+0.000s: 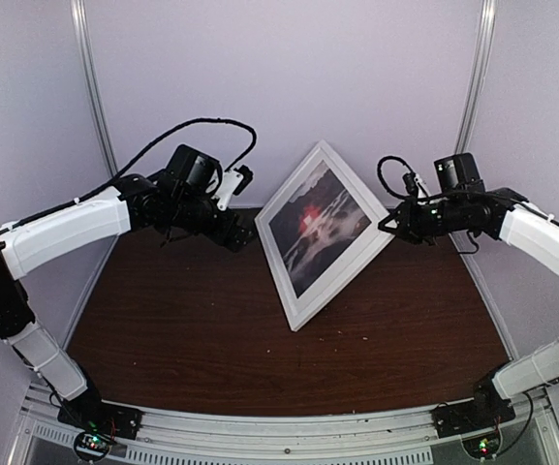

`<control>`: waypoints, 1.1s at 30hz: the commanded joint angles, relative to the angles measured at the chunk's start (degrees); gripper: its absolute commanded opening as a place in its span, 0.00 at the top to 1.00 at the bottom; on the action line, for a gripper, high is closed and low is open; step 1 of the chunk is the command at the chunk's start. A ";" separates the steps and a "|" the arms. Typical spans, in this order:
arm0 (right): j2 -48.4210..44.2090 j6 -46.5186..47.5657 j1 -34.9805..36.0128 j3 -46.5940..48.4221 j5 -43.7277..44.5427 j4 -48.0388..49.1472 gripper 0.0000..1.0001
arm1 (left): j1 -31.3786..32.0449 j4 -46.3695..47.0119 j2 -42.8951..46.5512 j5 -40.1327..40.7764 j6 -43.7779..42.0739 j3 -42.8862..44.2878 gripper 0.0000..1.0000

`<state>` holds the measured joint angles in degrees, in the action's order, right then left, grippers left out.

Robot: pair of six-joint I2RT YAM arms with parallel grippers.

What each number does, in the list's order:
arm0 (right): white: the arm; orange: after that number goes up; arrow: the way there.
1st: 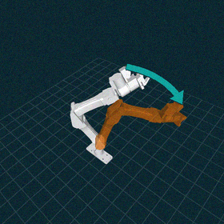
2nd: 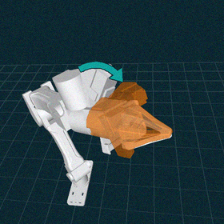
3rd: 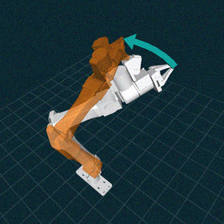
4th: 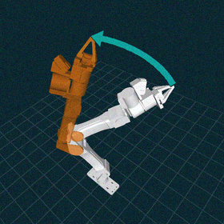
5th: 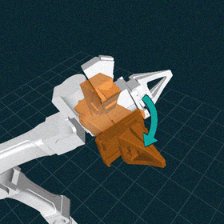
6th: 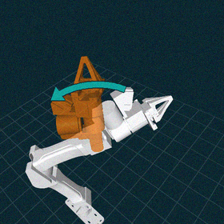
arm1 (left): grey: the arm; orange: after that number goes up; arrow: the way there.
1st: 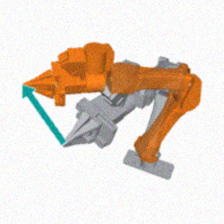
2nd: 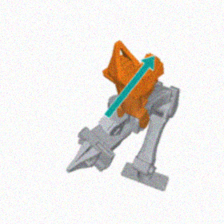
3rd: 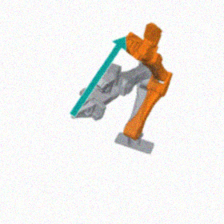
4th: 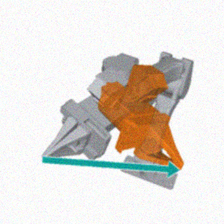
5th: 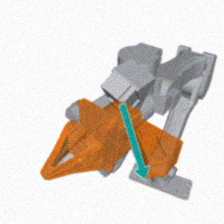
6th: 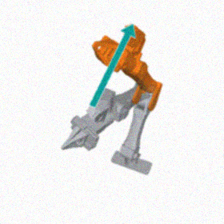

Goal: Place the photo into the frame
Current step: Turn over the photo frame, then place the photo frame at the center of the board.

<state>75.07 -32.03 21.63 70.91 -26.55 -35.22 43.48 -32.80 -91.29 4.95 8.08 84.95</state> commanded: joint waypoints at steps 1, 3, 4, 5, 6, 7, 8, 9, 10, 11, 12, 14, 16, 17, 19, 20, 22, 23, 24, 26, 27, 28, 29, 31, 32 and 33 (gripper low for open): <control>-1.73 -11.08 -0.49 -8.67 1.20 9.69 0.97 | -0.24 5.37 1.85 1.39 4.91 -2.99 0.02; -2.85 -13.58 -0.35 -11.90 1.23 12.21 0.92 | -0.24 5.78 1.64 1.72 5.96 -4.17 0.02; -3.35 -14.44 -0.31 -13.22 1.31 13.12 0.89 | -0.24 5.95 1.56 1.68 6.26 -4.69 0.02; -3.95 -15.09 -0.28 -14.39 1.60 13.68 0.87 | -0.24 6.17 1.41 1.66 6.59 -5.16 0.02; -4.50 -15.61 -0.13 -15.46 2.11 14.12 0.85 | -0.24 6.52 1.31 1.39 6.85 -5.80 0.02; -4.97 -15.99 0.02 -16.32 2.41 14.46 0.83 | -0.24 6.74 1.29 1.16 7.03 -6.25 0.02; -5.34 -16.48 0.05 -17.20 2.54 14.81 0.82 | -0.24 7.04 1.31 1.02 7.17 -6.57 0.02; -5.64 -16.93 0.13 -18.05 2.70 15.14 0.81 | -0.24 7.19 1.35 0.92 7.30 -6.89 0.02; -5.90 -17.54 0.23 -19.00 2.80 15.59 0.81 | -0.24 7.34 1.45 0.86 7.46 -7.13 0.02; -6.21 -18.11 0.32 -20.10 2.75 16.29 0.80 | -0.24 7.50 1.50 0.80 7.54 -7.42 0.02; -6.32 -18.82 0.41 -21.17 2.63 17.17 0.78 | -0.24 7.75 1.61 0.71 7.68 -7.69 0.02; -6.60 -20.26 0.66 -23.41 2.38 18.95 0.75 | -0.24 7.92 1.76 0.53 7.74 -8.09 0.02; -6.75 -21.81 0.98 -25.49 2.05 21.21 0.73 | -0.26 8.01 1.81 0.50 7.79 -8.36 0.02; -6.85 -22.79 1.19 -26.42 2.15 22.23 0.71 | -0.24 7.93 1.88 0.45 7.83 -8.46 0.02; -7.22 -24.25 1.69 -28.68 2.57 23.69 0.68 | -0.24 7.92 1.84 0.41 7.88 -8.63 0.02; -7.48 -24.89 2.05 -29.58 2.88 24.50 0.67 | -0.24 7.91 1.87 0.31 7.83 -8.68 0.02; -7.98 -26.23 2.46 -31.65 3.47 26.09 0.66 | -0.24 7.92 1.98 0.20 7.88 -8.79 0.02; -8.16 -26.89 2.68 -32.58 3.83 26.63 0.66 | -0.24 7.92 1.99 0.22 7.93 -8.87 0.02; -8.38 -27.29 2.81 -33.45 4.30 27.02 0.65 | -0.24 7.99 1.92 0.16 7.96 -8.96 0.02; -8.53 -28.04 3.31 -35.02 5.08 27.94 0.65 | -0.25 8.01 1.86 0.02 7.99 -9.07 0.02; -8.42 -28.22 3.55 -35.64 5.34 28.31 0.65 | -0.24 8.09 1.85 0.02 8.01 -9.14 0.02; -8.27 -28.38 3.73 -36.27 5.55 28.70 0.66 | -0.26 8.10 1.81 0.00 8.01 -9.18 0.02; -7.92 -28.41 3.87 -36.88 5.78 29.13 0.66 | -0.24 8.10 1.78 -0.15 8.02 -9.27 0.02; -7.20 -28.60 4.00 -38.13 5.97 30.19 0.67 | -0.24 8.13 1.72 -0.11 8.01 -9.36 0.02; -6.87 -28.61 4.08 -38.71 6.09 30.79 0.67 | -0.24 8.10 1.70 -0.07 8.02 -9.48 0.02; -6.46 -28.73 4.23 -39.19 6.06 31.35 0.68 | -0.24 8.10 1.72 -0.03 7.95 -9.60 0.02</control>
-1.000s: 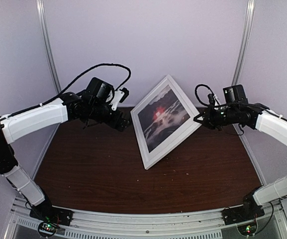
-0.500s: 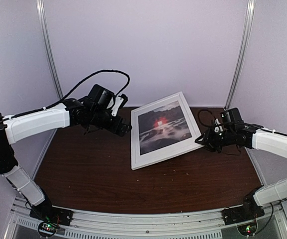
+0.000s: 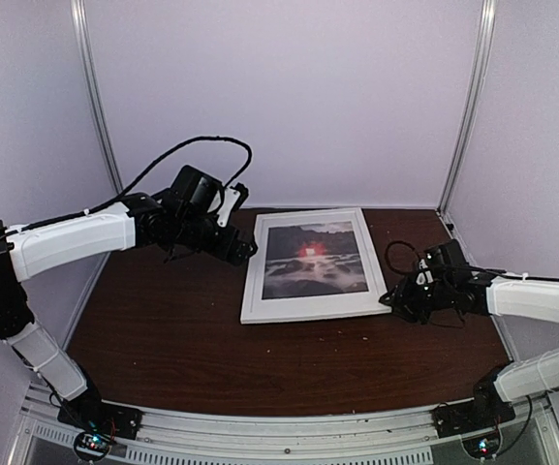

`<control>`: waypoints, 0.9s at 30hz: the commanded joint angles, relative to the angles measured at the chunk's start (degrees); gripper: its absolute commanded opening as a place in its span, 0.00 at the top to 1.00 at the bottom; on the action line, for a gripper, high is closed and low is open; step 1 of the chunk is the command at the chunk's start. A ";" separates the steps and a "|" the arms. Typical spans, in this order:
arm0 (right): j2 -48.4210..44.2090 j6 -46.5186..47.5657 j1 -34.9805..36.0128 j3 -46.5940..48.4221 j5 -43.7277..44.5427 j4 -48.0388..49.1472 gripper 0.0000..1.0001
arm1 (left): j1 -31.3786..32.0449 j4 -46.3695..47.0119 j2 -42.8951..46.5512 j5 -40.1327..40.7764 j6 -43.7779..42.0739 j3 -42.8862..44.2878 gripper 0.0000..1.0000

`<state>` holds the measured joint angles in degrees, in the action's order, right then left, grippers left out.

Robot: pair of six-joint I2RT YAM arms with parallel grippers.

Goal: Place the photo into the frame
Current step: Place the photo frame at the center of the board.

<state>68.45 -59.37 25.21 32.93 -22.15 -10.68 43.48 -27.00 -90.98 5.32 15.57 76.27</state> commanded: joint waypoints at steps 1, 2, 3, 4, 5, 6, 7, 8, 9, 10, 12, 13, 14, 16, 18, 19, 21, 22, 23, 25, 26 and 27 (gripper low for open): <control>0.50 -1.48 0.89 -1.57 1.79 7.15 0.68 | -0.29 2.31 1.35 -0.36 0.43 -1.06 0.02; 0.76 -1.38 1.05 -1.89 2.03 7.38 0.68 | -0.25 2.29 1.41 -0.26 0.35 -1.26 0.02; 1.07 -1.19 1.33 -2.21 2.41 7.49 0.68 | -0.24 2.30 1.41 -0.08 0.38 -1.41 0.02; 1.31 -1.12 1.59 -2.48 2.73 7.53 0.69 | -0.29 2.31 1.42 0.01 0.34 -1.53 0.02; 1.48 -0.95 1.78 -2.75 3.04 7.52 0.69 | -0.25 2.24 1.42 0.13 0.29 -1.68 0.02; 1.58 -0.76 1.96 -3.02 3.53 7.40 0.69 | -0.24 2.21 1.34 0.20 0.30 -1.85 0.02; 1.61 -0.55 2.10 -3.21 3.89 7.13 0.70 | -0.24 2.15 1.29 0.28 0.28 -1.97 0.02; 1.69 -0.14 2.26 -3.36 4.12 6.85 0.70 | -0.24 2.13 1.28 0.33 0.33 -2.06 0.02; 1.65 0.89 2.29 -3.03 4.44 6.12 0.69 | -0.24 2.05 1.30 0.44 0.29 -2.15 0.02; 1.54 2.09 2.29 -2.30 4.94 4.68 0.69 | -0.24 1.97 1.37 0.58 0.30 -2.22 0.02; 1.08 5.80 2.30 0.65 6.51 0.12 0.67 | -0.25 1.65 1.54 0.98 0.50 -2.35 0.02; 0.88 8.33 2.30 2.37 7.33 -2.40 0.66 | -0.24 1.42 1.68 1.31 0.55 -2.35 0.02; 0.66 10.87 2.23 4.43 8.14 -4.81 0.63 | -0.29 1.12 1.88 1.82 0.48 -2.47 0.02; 0.36 16.19 2.24 8.64 9.81 -9.63 0.54 | -0.24 0.62 2.83 3.69 0.17 -3.00 0.02; 0.73 21.58 2.25 12.90 11.66 -14.60 0.46 | -0.52 0.24 4.16 5.66 -0.17 -4.15 0.02; 1.08 24.20 2.26 15.05 12.58 -16.89 0.44 | -1.03 0.27 4.89 6.16 -0.14 -5.21 0.02; 2.04 28.79 2.28 18.92 13.87 -20.76 0.38 | -2.25 0.44 7.05 6.76 0.47 -7.19 0.02; 2.60 30.65 2.29 20.76 14.55 -22.67 0.36 | -2.95 0.80 8.10 7.01 0.91 -8.52 0.02; 3.32 32.62 2.29 22.44 15.15 -24.77 0.34 | -3.65 1.33 9.38 7.25 1.32 -9.96 0.02; 4.45 35.66 2.29 25.32 16.60 -27.14 0.30 | -4.81 2.40 12.08 8.98 1.97 -13.00 0.02; 4.90 36.95 2.30 26.50 17.73 -28.07 0.26 | -5.30 2.86 13.53 10.15 2.30 -14.39 0.02; 5.28 38.06 2.24 27.48 18.89 -28.81 0.21 | -5.76 3.40 14.86 11.28 2.55 -15.94 0.02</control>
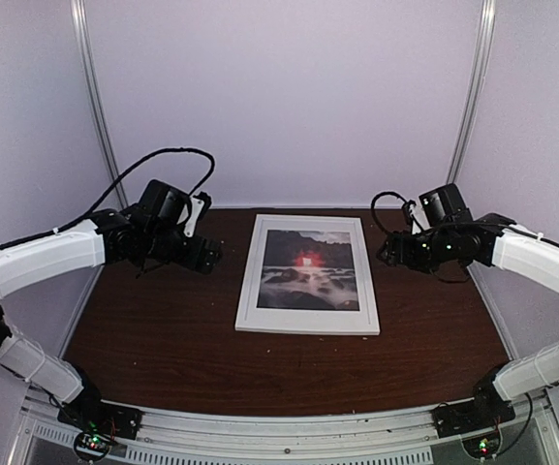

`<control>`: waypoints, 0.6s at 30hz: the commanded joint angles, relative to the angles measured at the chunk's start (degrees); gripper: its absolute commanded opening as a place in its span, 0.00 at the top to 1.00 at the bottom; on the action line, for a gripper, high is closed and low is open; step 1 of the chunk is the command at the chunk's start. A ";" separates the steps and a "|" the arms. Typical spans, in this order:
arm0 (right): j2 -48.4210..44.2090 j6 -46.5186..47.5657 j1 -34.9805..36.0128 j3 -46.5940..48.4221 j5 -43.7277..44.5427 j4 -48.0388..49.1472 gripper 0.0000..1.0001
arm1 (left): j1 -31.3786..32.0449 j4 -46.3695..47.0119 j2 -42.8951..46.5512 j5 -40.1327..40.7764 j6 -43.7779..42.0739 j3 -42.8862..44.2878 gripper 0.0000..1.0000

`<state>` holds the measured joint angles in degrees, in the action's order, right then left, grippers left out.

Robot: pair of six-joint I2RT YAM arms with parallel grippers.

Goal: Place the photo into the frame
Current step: Place the photo frame at the center of the board, then reset both arms

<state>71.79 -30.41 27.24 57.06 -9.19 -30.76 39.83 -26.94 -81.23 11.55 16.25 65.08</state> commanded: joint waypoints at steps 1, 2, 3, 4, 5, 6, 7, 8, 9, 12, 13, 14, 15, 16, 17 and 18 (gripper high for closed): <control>2.29 10.20 0.24 4.34 7.07 -9.23 0.15 | -2.53 3.83 6.67 5.86 2.20 -6.30 0.02; 2.56 11.17 0.20 4.98 8.18 -9.51 0.09 | -2.95 4.43 8.15 6.73 2.58 -7.80 0.02; 2.83 12.11 0.21 5.52 8.82 -9.64 0.01 | -3.31 5.04 9.48 7.52 3.15 -9.41 0.02; 3.09 13.02 0.26 6.05 9.99 -9.66 0.01 | -3.57 5.65 10.96 8.31 3.65 -10.82 0.02; 3.35 13.58 0.26 6.56 11.22 -9.71 0.00 | -3.85 6.13 12.25 9.36 4.12 -12.35 0.02; 3.50 14.16 0.26 7.04 11.85 -9.81 0.00 | -3.96 6.53 13.65 10.86 4.52 -13.75 0.02; 3.61 14.75 0.25 7.58 12.60 -9.84 0.00 | -4.09 6.82 14.98 11.63 4.90 -14.88 0.02; 3.54 15.23 0.26 8.01 13.47 -9.78 0.00 | -4.22 7.00 16.32 13.12 5.31 -16.06 0.02; 3.35 15.67 0.25 8.28 14.57 -9.64 0.00 | -4.36 7.13 17.65 13.94 5.63 -16.98 0.02; 2.20 16.88 0.25 8.30 18.87 -8.67 0.00 | -5.00 7.55 21.55 15.59 6.45 -19.82 0.02; 1.62 17.22 0.26 8.00 20.13 -8.09 0.00 | -5.26 7.57 22.50 16.36 6.74 -20.67 0.03; 0.82 17.62 0.22 7.60 21.28 -7.34 0.00 | -5.43 7.58 23.34 17.17 7.20 -21.45 0.02; 0.05 17.91 0.26 7.03 22.37 -6.77 0.00 | -5.65 7.51 24.11 18.18 7.52 -22.24 0.02; -0.77 18.13 0.25 6.50 23.19 -6.24 0.00 | -5.91 7.37 24.71 18.94 7.76 -22.94 0.02; -1.70 18.38 0.13 5.70 23.73 -5.74 0.00 | -6.11 7.20 25.31 19.44 7.87 -23.58 0.02; -2.64 18.51 0.17 5.17 24.25 -5.42 0.00 | -6.28 7.09 25.79 19.85 7.90 -24.14 0.02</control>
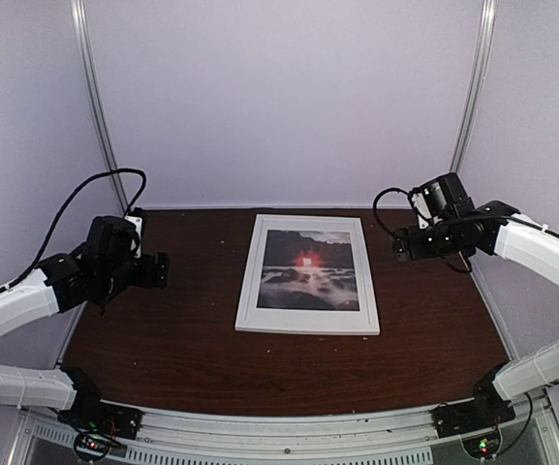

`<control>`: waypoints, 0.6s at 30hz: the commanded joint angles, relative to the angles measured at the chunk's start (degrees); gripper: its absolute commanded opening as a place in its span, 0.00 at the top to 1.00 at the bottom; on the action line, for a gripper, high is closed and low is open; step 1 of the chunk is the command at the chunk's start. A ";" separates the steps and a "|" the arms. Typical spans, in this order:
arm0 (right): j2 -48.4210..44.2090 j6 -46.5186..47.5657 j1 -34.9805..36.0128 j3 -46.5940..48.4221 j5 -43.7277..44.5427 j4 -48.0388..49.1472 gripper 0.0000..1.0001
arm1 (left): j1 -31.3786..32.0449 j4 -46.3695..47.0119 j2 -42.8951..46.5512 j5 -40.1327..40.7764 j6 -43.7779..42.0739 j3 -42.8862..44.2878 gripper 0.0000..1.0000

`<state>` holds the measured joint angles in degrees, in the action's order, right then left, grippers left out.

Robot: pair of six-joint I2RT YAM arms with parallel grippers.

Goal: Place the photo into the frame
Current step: Reset both arms

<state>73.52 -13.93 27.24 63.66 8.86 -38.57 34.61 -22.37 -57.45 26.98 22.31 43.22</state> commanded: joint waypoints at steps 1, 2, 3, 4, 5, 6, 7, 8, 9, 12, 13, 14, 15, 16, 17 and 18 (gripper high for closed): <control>-5.30 2.14 0.18 -1.96 6.77 2.74 0.00 | -1.19 2.36 2.53 4.63 1.93 -2.65 0.02; -6.20 2.15 0.07 -2.49 7.31 2.98 0.01 | -1.29 2.25 3.09 4.75 2.03 -2.96 0.02; -7.07 2.20 0.04 -2.99 7.70 3.24 0.00 | -1.30 2.28 3.72 4.74 2.15 -3.30 0.02; -8.04 2.23 0.06 -3.66 8.34 3.61 0.00 | -1.30 2.53 4.46 4.76 2.33 -3.69 0.02; -8.91 2.02 0.09 -4.45 9.10 4.09 0.00 | -1.30 2.87 5.12 4.69 2.57 -4.23 0.02; -9.86 1.98 0.08 -5.17 9.62 4.66 0.00 | -1.30 3.21 6.00 4.57 2.76 -4.77 0.02; -11.04 2.00 0.04 -6.04 10.12 5.25 0.00 | -1.30 3.44 6.98 4.45 2.96 -5.30 0.02; -11.88 1.98 0.04 -6.92 10.43 5.86 0.00 | -1.30 3.55 7.87 4.09 2.89 -5.73 0.02; -12.89 1.92 0.06 -7.75 10.47 6.38 0.00 | -1.30 3.51 8.92 3.57 2.53 -6.18 0.02; -16.38 1.91 0.08 -10.60 10.43 7.89 0.00 | -1.30 3.24 12.06 2.60 0.91 -7.95 0.02; -17.58 2.16 0.09 -11.65 10.42 8.57 0.00 | -1.30 3.27 13.23 2.60 0.47 -8.75 0.02; -18.90 2.50 0.02 -12.60 10.50 9.30 0.01 | -1.30 3.40 14.67 2.77 0.19 -9.48 0.02; -20.04 2.84 0.08 -13.53 10.89 9.71 0.00 | -1.30 3.51 15.68 2.96 0.00 -10.42 0.02; -20.97 3.01 0.02 -14.24 11.44 9.95 0.00 | -1.30 3.51 16.52 3.37 -0.18 -10.96 0.02; -21.77 3.11 0.07 -14.74 11.80 10.13 0.00 | -1.30 3.63 17.17 3.48 -0.30 -11.38 0.02; -22.38 3.20 0.04 -15.16 11.80 10.33 0.00 | -1.30 3.65 17.60 3.80 -0.28 -11.60 0.02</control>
<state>54.24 -11.75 27.24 50.46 17.96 -31.27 33.78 -21.23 -42.06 29.85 23.27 33.28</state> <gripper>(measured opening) 0.995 0.976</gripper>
